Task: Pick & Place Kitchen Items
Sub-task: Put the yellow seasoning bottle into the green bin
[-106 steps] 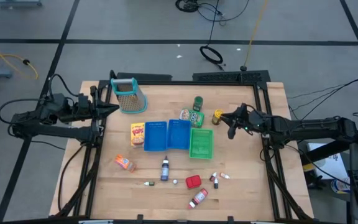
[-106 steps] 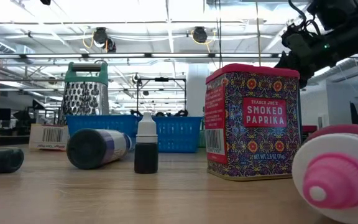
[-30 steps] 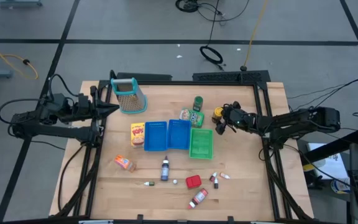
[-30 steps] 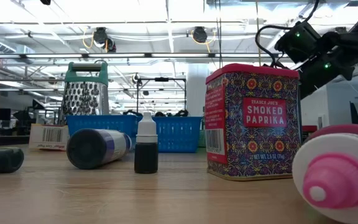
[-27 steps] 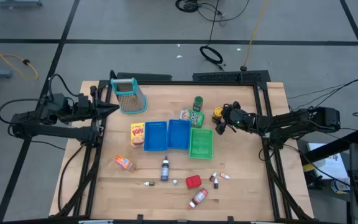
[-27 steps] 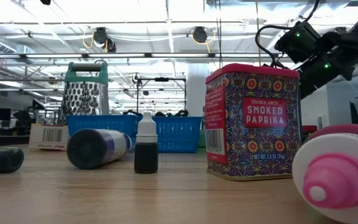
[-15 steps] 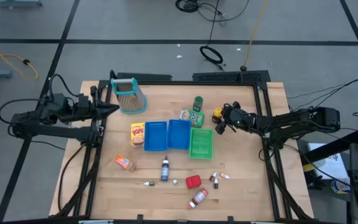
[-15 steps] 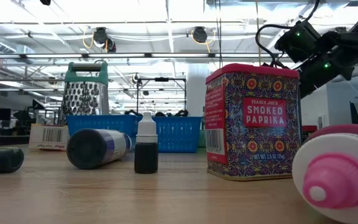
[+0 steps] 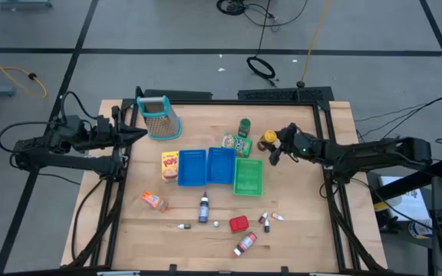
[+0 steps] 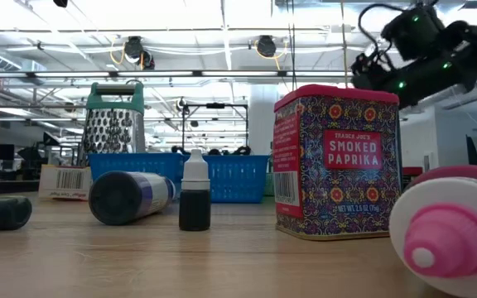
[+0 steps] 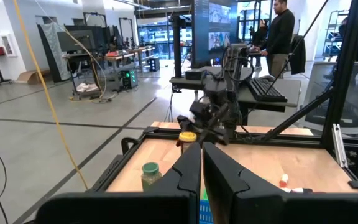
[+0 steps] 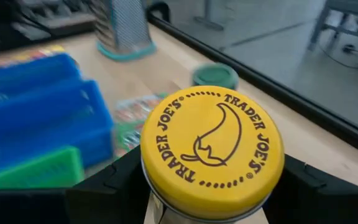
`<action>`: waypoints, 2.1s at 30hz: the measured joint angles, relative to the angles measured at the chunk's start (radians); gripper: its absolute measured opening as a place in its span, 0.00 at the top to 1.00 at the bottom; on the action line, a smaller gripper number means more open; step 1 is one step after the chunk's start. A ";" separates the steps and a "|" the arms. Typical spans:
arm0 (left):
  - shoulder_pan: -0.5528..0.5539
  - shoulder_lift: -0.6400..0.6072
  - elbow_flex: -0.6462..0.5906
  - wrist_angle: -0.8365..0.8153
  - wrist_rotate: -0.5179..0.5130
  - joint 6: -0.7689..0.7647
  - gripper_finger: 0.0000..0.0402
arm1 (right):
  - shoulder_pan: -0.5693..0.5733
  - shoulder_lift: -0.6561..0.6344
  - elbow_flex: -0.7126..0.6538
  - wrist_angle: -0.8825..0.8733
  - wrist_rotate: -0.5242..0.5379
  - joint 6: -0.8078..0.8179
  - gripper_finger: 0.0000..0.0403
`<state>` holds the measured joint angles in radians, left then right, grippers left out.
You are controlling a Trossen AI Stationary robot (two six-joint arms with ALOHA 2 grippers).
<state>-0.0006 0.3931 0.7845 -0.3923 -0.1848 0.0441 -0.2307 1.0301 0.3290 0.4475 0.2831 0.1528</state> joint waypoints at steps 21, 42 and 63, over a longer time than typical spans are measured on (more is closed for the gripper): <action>0.000 0.000 0.000 0.000 0.000 0.000 0.95 | 0.263 -0.144 0.251 -0.317 0.004 -0.006 0.44; 0.000 0.000 0.000 0.000 0.000 0.000 0.95 | 0.372 0.125 0.251 -0.153 -0.018 0.121 0.44; 0.000 0.000 0.000 0.000 0.000 0.000 0.95 | 0.442 0.232 0.251 -0.118 0.008 0.150 0.44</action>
<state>-0.0003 0.3930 0.7845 -0.3923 -0.1848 0.0441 0.2115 1.2620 0.5804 0.3292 0.2914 0.3027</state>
